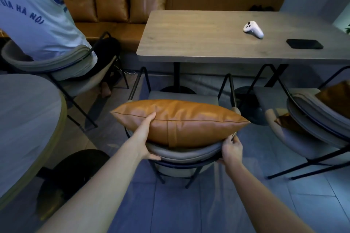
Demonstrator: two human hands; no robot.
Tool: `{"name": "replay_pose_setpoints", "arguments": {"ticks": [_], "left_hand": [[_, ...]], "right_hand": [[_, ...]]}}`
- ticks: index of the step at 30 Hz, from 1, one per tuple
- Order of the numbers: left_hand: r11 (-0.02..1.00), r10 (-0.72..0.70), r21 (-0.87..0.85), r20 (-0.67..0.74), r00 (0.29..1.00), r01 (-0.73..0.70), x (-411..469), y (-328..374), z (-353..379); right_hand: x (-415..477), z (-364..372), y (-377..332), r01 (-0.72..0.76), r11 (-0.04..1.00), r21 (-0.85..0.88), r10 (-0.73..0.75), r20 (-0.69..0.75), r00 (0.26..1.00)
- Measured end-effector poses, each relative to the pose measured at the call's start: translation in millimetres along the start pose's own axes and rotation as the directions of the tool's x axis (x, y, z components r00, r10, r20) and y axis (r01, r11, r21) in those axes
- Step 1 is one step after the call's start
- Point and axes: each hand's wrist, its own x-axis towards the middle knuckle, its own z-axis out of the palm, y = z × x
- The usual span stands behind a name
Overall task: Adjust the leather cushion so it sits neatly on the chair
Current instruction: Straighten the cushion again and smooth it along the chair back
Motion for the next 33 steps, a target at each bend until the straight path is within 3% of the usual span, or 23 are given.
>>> {"name": "replay_pose_setpoints", "arguments": {"ticks": [11,15,19,24,29,31,33], "left_hand": [[0.999,0.043,-0.011,0.023,0.999,-0.043,10.7,2.3,34.4],[0.999,0.035,0.019,0.039,0.999,-0.036,11.9,7.2,25.8],[0.998,0.011,0.069,0.067,0.998,-0.016,8.9,13.1,9.0],[0.991,-0.013,0.136,0.175,0.984,-0.011,9.1,27.2,-17.2],[0.99,0.052,0.121,0.212,0.976,-0.079,21.3,45.3,-36.7],[0.986,0.054,0.142,0.223,0.973,-0.088,25.0,50.3,-42.2],[0.984,0.052,0.157,0.233,0.971,-0.09,28.9,52.9,-46.7]], "right_hand": [[43.2,-12.6,-30.3,-0.025,0.985,-0.169,0.038,0.076,0.996],[27.2,-8.5,-38.6,0.099,0.939,-0.331,-0.1,0.013,0.995],[-0.3,2.0,-39.5,0.037,0.963,-0.268,-0.041,-0.007,0.999],[-36.7,31.8,-29.3,-0.166,0.976,-0.138,0.17,0.015,0.985],[-66.6,82.6,-17.1,-0.245,0.969,-0.026,0.241,-0.109,0.964],[-72.9,99.5,-16.7,-0.203,0.964,-0.172,0.167,-0.202,0.965],[-77.8,111.5,-13.3,-0.11,0.863,-0.494,-0.031,-0.269,0.963]]}}
